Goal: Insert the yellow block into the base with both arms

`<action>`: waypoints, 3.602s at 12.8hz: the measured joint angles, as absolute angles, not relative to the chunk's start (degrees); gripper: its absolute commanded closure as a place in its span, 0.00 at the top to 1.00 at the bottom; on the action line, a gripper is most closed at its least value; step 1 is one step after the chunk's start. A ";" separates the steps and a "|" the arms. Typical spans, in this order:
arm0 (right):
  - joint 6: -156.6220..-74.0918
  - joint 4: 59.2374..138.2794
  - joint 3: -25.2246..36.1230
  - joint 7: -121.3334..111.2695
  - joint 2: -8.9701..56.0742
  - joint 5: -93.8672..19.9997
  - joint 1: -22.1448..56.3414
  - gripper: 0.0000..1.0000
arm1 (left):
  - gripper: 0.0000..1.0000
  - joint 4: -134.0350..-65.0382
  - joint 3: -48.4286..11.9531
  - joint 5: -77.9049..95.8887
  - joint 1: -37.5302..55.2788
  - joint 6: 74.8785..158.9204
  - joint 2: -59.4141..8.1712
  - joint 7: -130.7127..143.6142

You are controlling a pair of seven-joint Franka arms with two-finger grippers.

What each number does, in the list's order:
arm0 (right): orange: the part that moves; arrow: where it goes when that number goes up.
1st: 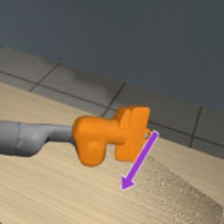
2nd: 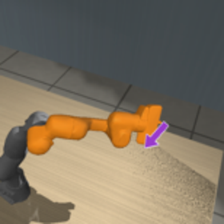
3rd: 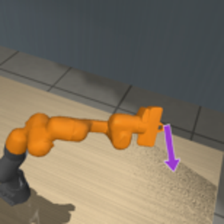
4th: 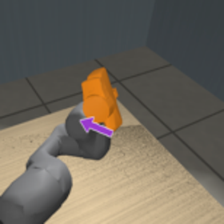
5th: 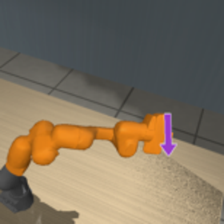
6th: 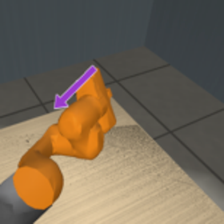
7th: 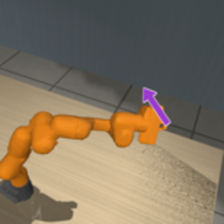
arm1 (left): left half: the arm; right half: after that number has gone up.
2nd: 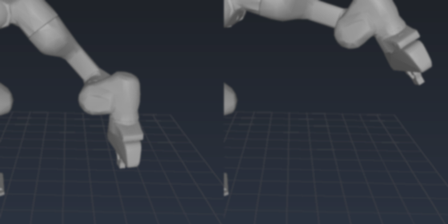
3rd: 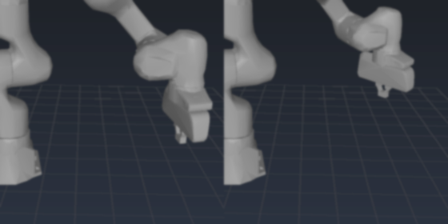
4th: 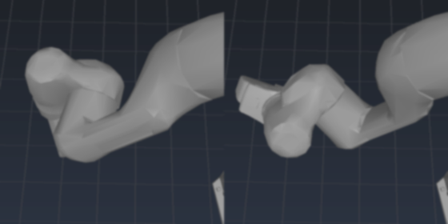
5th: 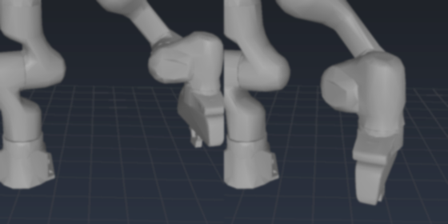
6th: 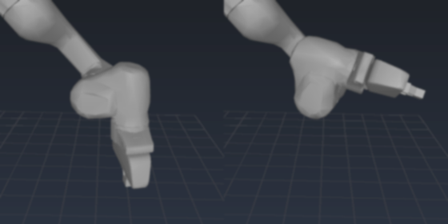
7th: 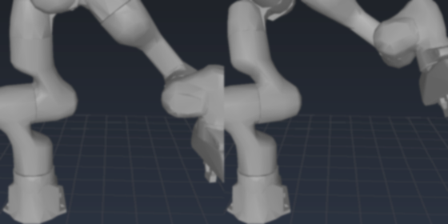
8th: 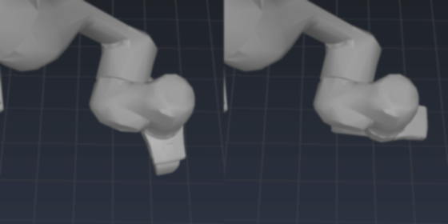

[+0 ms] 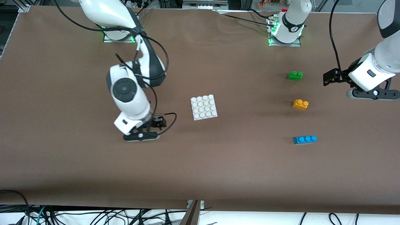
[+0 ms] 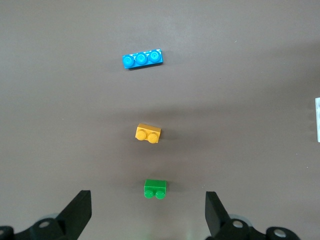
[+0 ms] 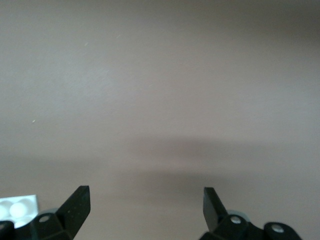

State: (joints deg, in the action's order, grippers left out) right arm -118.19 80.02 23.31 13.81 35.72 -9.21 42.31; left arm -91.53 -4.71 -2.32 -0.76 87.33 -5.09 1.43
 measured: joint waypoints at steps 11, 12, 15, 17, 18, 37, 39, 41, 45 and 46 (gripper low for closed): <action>-108.00 79.99 30.42 4.26 26.27 -9.27 38.44 1.00 | 1.00 -91.53 -4.71 -2.32 -0.79 87.31 -5.13 1.43; -106.47 80.01 29.65 3.79 24.41 -9.27 36.23 1.00 | 1.00 -91.53 -4.71 -2.32 -0.80 87.31 -5.13 1.43; -100.82 80.18 20.77 3.18 18.46 -7.91 25.34 1.00 | 1.00 -91.53 -4.70 -2.32 -1.02 86.90 -5.16 1.42; -97.59 80.30 16.68 1.99 15.81 -3.02 21.24 1.00 | 1.00 -91.53 -4.68 -2.32 -1.51 86.26 -5.22 1.27; -96.99 80.35 14.39 1.16 14.86 -0.32 19.48 1.00 | 1.00 -91.53 -4.66 -2.32 -1.63 86.23 -5.24 1.15; -95.25 85.04 4.18 -3.18 8.29 1.96 8.85 1.00 | 1.00 -91.53 -4.64 -2.32 -1.88 85.28 -5.48 0.89; -95.21 85.04 4.18 -3.18 8.29 2.34 8.80 1.00 | 1.00 -91.54 -4.67 -2.32 -1.88 84.15 -5.58 -1.32; -95.21 85.04 4.18 -3.18 8.29 2.38 8.70 1.00 | 1.00 -91.56 -4.66 -2.32 -1.90 82.72 -5.97 -5.55; -95.21 85.04 4.18 -3.18 8.29 2.38 8.41 1.00 | 1.00 -93.20 -4.60 1.51 -5.71 83.50 -8.61 -10.02; -95.20 85.04 4.18 -3.18 8.29 2.38 8.33 1.00 | 1.00 -95.77 -4.57 2.19 -7.38 86.52 -9.23 -13.22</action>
